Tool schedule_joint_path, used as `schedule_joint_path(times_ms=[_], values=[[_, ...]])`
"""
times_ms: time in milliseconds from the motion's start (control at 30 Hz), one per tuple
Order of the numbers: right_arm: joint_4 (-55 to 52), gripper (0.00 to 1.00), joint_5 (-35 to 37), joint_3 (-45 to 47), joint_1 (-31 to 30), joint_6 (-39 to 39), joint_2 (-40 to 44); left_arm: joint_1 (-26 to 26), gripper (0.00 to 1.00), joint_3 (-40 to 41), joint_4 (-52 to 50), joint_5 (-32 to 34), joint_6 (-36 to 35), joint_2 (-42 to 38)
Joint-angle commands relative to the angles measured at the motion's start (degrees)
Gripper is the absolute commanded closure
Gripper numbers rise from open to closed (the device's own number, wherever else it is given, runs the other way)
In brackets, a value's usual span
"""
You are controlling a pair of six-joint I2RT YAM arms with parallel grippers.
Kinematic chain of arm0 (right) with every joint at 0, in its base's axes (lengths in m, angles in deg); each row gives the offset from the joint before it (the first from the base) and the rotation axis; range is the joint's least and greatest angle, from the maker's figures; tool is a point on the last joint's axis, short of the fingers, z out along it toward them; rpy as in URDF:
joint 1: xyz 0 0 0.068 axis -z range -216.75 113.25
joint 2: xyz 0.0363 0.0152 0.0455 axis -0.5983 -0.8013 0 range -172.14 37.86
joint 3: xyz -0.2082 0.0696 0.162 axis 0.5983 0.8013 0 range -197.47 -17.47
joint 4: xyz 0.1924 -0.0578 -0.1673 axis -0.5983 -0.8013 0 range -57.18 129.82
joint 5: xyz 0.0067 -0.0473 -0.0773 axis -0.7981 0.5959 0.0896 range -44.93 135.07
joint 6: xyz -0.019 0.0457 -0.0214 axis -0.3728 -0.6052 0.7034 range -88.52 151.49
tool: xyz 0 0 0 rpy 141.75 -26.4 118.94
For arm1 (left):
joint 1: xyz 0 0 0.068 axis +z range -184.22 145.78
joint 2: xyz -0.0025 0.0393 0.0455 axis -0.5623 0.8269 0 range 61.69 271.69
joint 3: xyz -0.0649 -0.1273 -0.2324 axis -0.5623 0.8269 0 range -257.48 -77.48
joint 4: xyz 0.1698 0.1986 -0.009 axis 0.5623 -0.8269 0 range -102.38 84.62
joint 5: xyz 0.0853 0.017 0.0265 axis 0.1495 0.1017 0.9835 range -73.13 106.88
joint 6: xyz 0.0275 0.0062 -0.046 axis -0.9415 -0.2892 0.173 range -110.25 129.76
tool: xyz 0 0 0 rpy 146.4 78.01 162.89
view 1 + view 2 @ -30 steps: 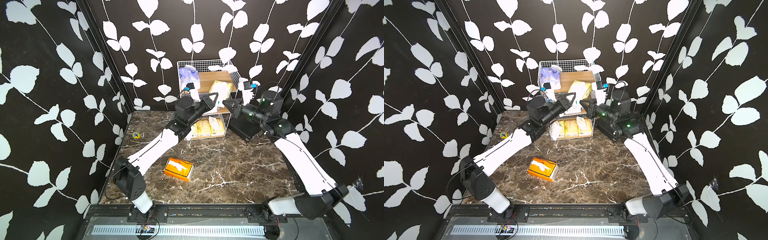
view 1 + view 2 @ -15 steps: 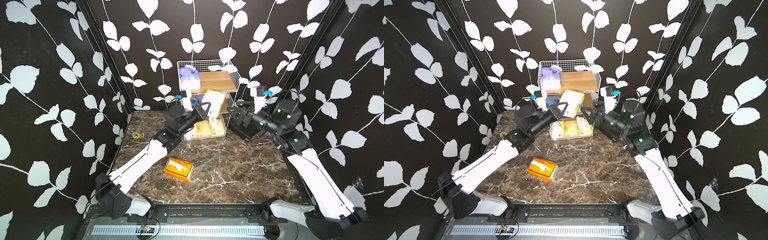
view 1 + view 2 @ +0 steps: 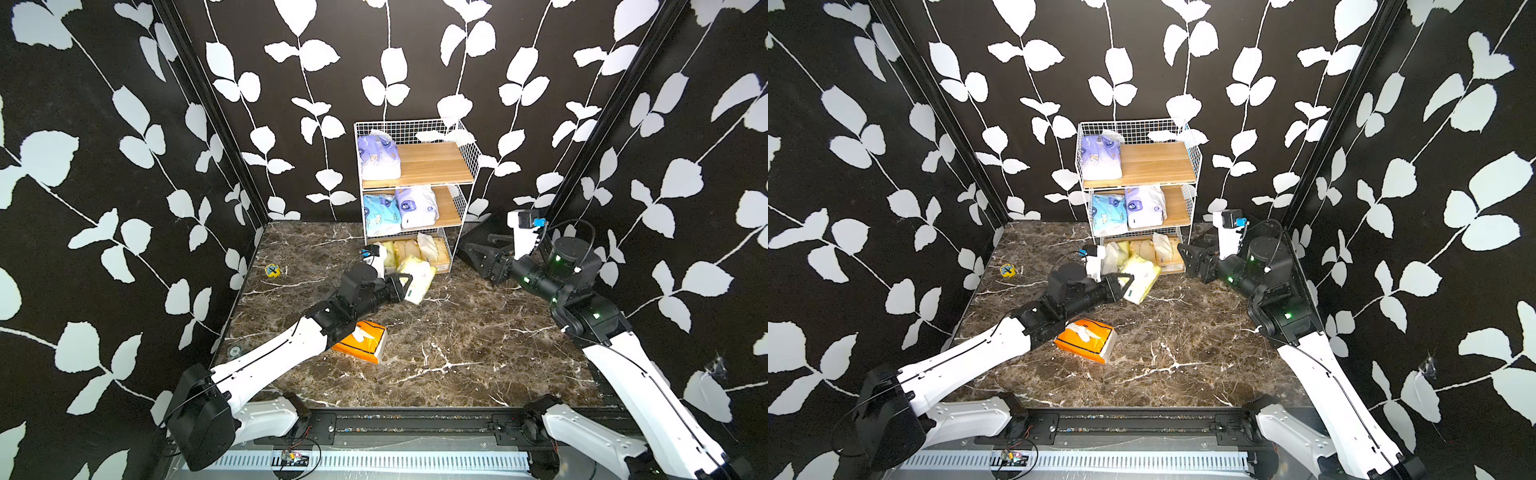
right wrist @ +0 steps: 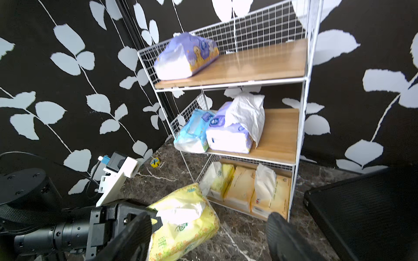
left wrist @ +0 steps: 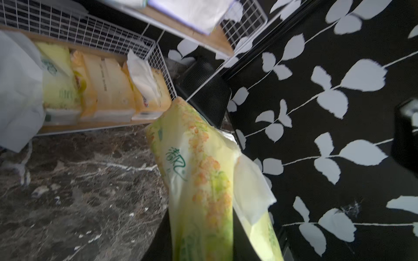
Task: Remove the tissue boxes from the shelf
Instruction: Place the box of tissues at the center of the board.
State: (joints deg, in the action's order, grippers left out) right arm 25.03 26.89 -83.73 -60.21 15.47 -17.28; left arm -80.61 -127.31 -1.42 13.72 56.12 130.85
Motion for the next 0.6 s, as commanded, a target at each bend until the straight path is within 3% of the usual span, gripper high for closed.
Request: schedule_joint_path(times_ms=[0, 200, 400, 567], values=[[2.0, 0.19, 0.63, 3.35, 0.26, 0.01, 1.58, -2.14, 0.75, 1.35, 0.93, 3.19, -2.5, -0.15], [2.37, 0.19, 1.7, 9.79, 0.22, 0.1, 4.03, -6.46, 0.75, 5.94, 7.15, 4.57, -0.02, 6.34], [1.74, 0.19, 3.72, 14.82, 0.2, 0.87, 5.93, -12.61, 0.78, 5.18, 12.18, 8.27, 1.21, 16.54], [0.64, 0.19, 4.73, 16.85, 0.23, 1.9, 7.09, -14.65, 0.79, 5.36, 17.56, 10.23, 3.56, 23.1]])
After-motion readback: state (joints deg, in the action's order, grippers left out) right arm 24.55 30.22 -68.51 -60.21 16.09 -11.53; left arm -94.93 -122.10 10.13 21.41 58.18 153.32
